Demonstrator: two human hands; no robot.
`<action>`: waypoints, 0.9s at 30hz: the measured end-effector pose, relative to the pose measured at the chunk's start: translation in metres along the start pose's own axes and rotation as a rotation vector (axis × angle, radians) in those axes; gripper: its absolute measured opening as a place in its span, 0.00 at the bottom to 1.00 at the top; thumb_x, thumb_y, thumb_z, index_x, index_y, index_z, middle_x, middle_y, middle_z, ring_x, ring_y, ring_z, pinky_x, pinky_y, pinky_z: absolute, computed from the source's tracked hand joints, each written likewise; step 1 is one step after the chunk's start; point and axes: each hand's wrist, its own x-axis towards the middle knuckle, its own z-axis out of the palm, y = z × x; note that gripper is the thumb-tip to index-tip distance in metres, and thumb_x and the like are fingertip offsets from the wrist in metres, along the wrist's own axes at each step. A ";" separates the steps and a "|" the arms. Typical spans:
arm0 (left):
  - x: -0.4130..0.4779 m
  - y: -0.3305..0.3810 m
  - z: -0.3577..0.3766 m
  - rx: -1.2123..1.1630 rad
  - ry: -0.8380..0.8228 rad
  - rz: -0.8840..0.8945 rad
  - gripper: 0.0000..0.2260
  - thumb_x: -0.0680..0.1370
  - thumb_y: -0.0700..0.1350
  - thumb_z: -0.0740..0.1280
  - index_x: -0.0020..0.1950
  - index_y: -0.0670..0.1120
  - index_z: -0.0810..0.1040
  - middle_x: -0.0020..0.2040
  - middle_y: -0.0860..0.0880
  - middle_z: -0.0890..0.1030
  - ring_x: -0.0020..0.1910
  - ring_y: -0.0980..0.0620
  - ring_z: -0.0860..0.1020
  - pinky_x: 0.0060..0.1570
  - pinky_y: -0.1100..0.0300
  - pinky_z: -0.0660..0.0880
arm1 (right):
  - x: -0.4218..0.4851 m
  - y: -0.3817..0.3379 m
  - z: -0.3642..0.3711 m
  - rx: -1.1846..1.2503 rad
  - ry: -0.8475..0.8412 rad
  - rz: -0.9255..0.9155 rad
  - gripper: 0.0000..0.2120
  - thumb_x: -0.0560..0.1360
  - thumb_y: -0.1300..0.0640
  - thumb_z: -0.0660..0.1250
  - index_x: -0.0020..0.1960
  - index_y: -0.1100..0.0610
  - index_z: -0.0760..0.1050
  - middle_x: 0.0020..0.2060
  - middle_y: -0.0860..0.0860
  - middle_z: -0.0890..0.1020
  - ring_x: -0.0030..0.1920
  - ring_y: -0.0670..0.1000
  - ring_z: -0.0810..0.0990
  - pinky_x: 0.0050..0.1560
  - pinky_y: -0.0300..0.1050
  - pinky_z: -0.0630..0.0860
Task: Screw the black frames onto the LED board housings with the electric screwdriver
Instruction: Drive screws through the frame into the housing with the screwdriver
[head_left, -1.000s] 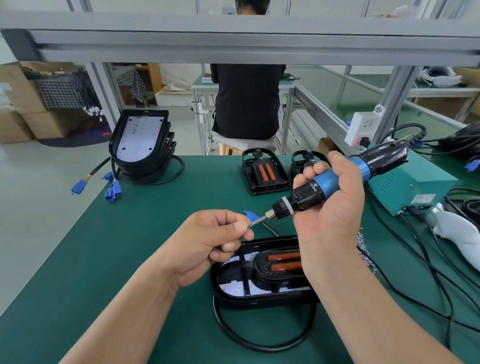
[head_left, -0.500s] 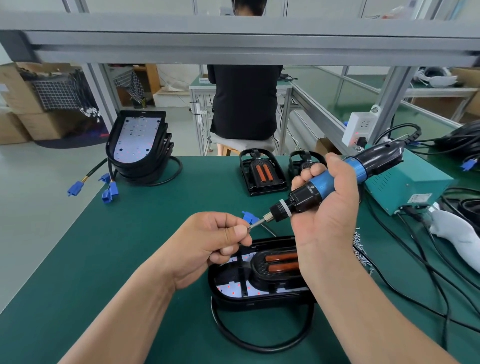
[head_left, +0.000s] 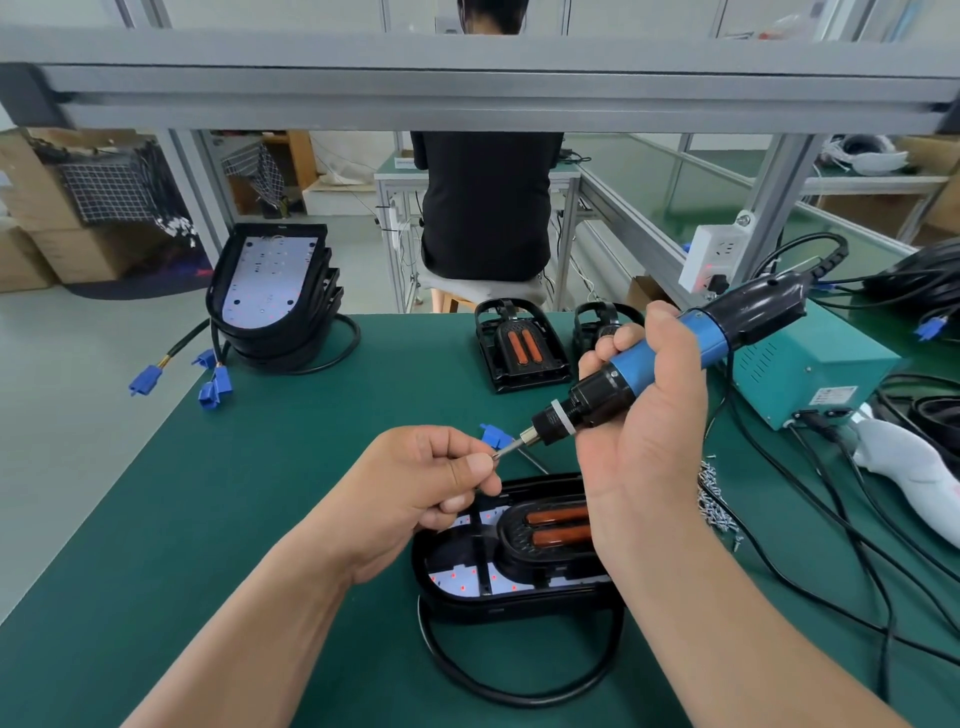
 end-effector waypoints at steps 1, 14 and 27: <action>0.000 0.000 0.000 0.021 0.009 0.004 0.04 0.82 0.38 0.71 0.49 0.37 0.82 0.36 0.46 0.81 0.29 0.55 0.66 0.27 0.68 0.63 | -0.001 0.000 0.001 -0.017 -0.008 -0.008 0.08 0.81 0.58 0.69 0.57 0.55 0.73 0.39 0.49 0.76 0.39 0.49 0.75 0.48 0.44 0.75; 0.001 -0.001 0.001 0.051 0.037 0.042 0.08 0.76 0.48 0.75 0.46 0.43 0.86 0.39 0.42 0.78 0.31 0.54 0.65 0.28 0.66 0.62 | 0.005 -0.001 -0.009 0.009 0.076 0.110 0.11 0.82 0.51 0.72 0.59 0.54 0.74 0.40 0.49 0.79 0.39 0.49 0.78 0.50 0.46 0.79; 0.007 -0.001 -0.013 -0.044 0.241 -0.016 0.11 0.87 0.40 0.60 0.59 0.36 0.80 0.37 0.41 0.79 0.28 0.54 0.66 0.24 0.65 0.61 | 0.023 -0.021 -0.022 0.075 0.137 0.103 0.09 0.80 0.53 0.73 0.54 0.56 0.76 0.38 0.50 0.78 0.38 0.50 0.77 0.48 0.46 0.79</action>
